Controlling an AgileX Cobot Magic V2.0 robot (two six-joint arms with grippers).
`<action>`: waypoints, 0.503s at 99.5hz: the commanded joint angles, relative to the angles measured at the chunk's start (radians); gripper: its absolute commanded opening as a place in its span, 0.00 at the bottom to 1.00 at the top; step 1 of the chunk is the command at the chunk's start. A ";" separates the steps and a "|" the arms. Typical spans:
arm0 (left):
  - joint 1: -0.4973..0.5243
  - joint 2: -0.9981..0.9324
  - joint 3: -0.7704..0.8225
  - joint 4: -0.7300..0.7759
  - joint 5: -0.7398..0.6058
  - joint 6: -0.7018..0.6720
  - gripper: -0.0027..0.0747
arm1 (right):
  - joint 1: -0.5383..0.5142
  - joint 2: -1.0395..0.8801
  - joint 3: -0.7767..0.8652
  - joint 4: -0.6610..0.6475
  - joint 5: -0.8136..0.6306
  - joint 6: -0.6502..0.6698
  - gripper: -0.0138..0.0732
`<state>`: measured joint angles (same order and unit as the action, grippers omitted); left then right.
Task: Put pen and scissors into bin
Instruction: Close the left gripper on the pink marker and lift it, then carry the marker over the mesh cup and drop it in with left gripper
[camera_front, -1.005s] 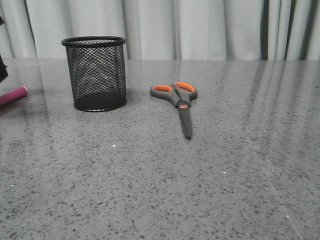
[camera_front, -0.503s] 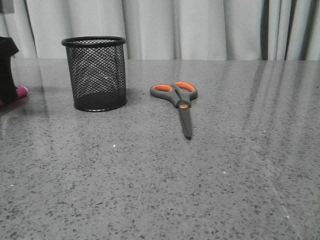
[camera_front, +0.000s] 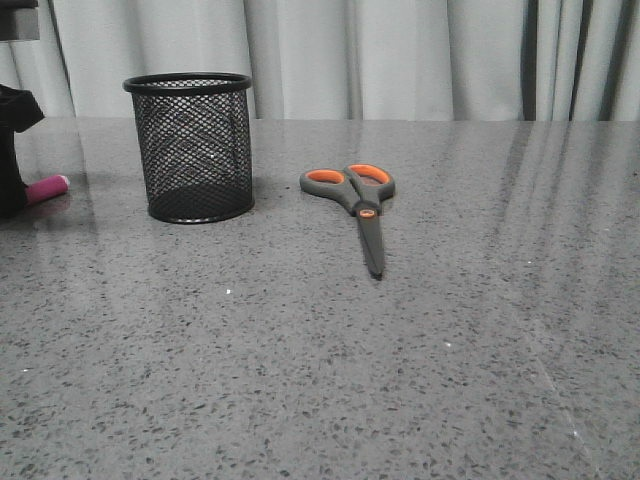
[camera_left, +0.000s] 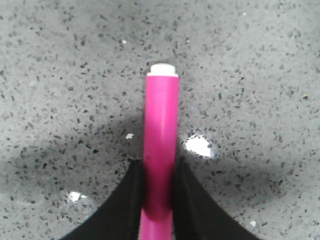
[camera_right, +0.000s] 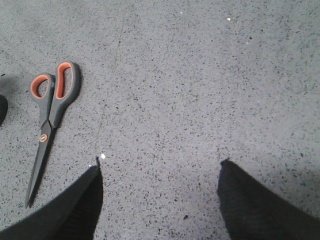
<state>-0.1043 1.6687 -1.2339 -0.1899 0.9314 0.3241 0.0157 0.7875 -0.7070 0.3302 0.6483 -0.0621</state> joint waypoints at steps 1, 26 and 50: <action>-0.006 -0.042 -0.039 -0.044 0.008 -0.001 0.01 | -0.005 0.000 -0.036 0.009 -0.055 -0.014 0.67; -0.059 -0.209 -0.074 -0.095 -0.109 0.015 0.01 | -0.005 0.000 -0.036 0.009 -0.053 -0.014 0.67; -0.188 -0.348 -0.074 -0.240 -0.382 0.102 0.01 | -0.005 0.000 -0.036 0.009 -0.053 -0.014 0.67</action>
<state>-0.2386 1.3740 -1.2734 -0.3424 0.7069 0.3838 0.0157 0.7875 -0.7070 0.3302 0.6483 -0.0621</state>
